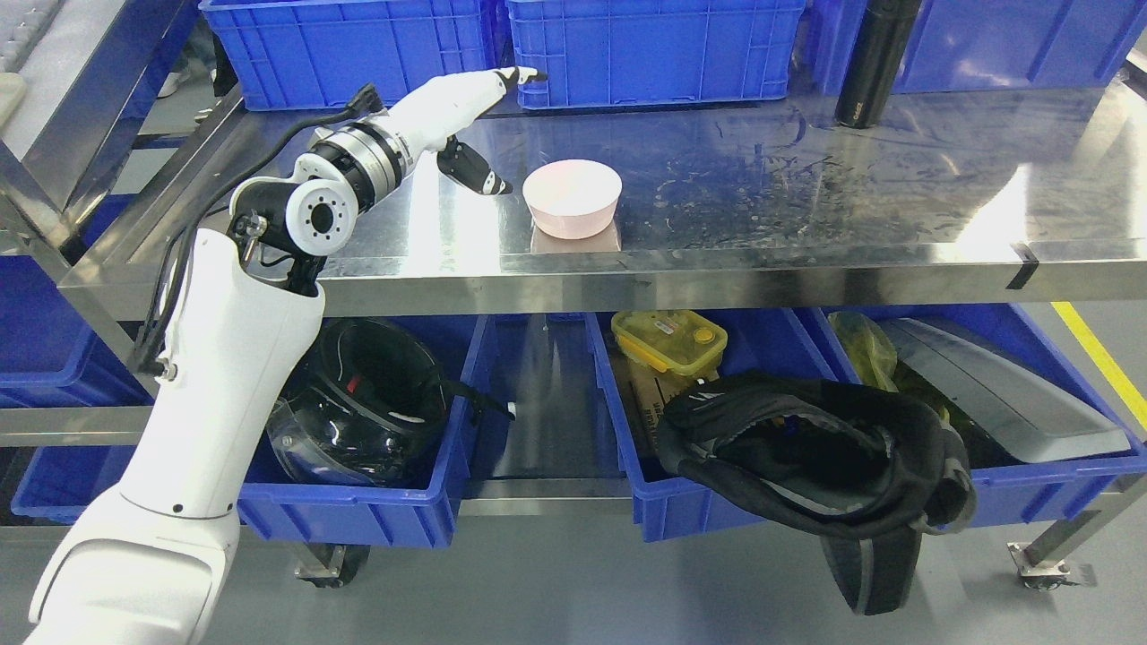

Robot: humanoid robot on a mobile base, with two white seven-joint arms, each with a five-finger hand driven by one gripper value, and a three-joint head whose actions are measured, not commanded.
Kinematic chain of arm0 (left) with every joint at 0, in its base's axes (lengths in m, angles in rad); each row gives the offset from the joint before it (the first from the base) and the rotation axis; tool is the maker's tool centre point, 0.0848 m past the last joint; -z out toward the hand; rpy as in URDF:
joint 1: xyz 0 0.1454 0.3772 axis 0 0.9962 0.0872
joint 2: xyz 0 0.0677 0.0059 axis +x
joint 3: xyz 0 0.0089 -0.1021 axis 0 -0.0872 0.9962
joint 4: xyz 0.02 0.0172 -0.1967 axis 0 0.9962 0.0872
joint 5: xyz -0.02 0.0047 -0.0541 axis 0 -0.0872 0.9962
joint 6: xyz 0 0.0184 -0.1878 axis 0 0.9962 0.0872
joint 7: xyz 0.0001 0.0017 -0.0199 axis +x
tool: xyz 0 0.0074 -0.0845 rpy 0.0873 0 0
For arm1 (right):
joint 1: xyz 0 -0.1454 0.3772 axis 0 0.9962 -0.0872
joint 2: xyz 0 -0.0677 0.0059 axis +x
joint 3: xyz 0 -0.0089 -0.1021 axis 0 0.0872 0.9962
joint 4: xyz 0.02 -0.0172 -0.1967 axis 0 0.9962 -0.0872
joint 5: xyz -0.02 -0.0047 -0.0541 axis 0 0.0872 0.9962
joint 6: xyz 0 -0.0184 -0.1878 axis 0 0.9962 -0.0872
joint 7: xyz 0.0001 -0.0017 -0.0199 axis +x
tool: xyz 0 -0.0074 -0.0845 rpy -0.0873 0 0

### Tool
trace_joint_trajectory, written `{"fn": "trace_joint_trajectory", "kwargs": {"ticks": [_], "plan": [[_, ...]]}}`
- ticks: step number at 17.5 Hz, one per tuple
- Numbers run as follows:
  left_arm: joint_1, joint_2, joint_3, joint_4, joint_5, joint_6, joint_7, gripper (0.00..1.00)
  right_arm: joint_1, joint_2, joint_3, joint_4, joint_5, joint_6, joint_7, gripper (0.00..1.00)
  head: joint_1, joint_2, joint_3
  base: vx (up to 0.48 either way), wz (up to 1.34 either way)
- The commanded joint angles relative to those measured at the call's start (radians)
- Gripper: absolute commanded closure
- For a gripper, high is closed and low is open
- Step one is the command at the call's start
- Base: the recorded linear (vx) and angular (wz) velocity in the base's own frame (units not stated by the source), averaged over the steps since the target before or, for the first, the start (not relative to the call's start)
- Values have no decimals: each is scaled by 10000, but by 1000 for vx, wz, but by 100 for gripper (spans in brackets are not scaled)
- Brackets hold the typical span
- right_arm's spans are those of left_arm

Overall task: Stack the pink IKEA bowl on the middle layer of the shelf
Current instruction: 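Reach the left hand to the pink bowl rim and close fingers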

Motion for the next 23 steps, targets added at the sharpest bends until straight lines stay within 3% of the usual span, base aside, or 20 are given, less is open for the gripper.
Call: {"fn": "trace_joint_trajectory", "kwargs": {"ticks": [1, 4, 13, 20, 23], "plan": [[-473, 812, -2669, 472, -1259, 61, -383, 4, 154, -175, -1, -174, -2, 4, 10, 0, 0, 0, 0, 0, 0], [-427, 782, -2654, 534, -1274, 46, -383, 2, 154, -175, -1, -174, 14, 4, 10, 0, 0, 0, 0, 0, 0], [-242, -337, -2348, 1100, -1365, 31, -414, 0, 154, -175, -1, -174, 14, 4, 10, 0, 0, 0, 0, 0, 0], [-825, -691, -1948, 2144, -1611, 77, -414, 5, 154, -175, -1, -174, -2, 4, 10, 0, 0, -1, 0, 0, 0], [-825, -1242, -1917, 2481, -1611, 77, -444, 11, 154, -175, -1, -174, -2, 4, 10, 0, 0, -1, 0, 0, 0]]}}
